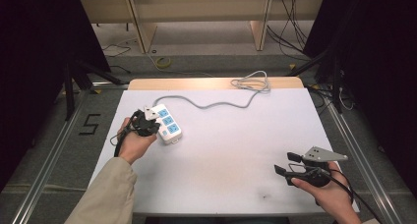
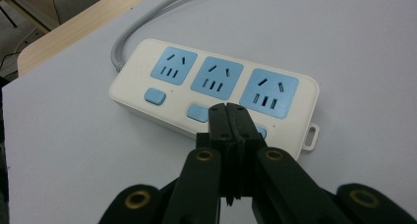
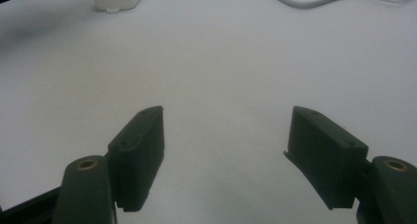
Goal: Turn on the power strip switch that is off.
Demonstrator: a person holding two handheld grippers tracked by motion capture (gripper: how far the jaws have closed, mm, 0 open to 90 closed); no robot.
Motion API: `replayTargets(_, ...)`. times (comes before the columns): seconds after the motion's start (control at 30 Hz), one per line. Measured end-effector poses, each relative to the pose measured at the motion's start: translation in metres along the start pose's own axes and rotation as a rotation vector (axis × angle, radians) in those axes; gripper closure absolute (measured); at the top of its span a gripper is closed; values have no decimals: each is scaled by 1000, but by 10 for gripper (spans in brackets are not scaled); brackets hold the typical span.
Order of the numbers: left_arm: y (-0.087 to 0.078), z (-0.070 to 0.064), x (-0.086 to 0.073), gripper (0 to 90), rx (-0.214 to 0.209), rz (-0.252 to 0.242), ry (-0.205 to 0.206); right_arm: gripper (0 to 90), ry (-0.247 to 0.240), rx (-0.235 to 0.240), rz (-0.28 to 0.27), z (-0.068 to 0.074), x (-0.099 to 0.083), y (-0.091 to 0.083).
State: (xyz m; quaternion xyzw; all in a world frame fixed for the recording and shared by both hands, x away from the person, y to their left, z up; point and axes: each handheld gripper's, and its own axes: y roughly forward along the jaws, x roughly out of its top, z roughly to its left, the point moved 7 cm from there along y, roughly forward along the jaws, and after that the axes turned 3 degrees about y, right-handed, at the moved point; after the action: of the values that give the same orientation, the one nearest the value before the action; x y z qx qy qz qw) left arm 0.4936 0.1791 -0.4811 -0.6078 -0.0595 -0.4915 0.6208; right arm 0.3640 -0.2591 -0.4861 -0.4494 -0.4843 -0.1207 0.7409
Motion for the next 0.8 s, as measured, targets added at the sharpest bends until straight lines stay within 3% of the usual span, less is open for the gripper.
replayTargets(0.8,13,9,4,900,5,14,6,304,-1,1,3,1,0,0)
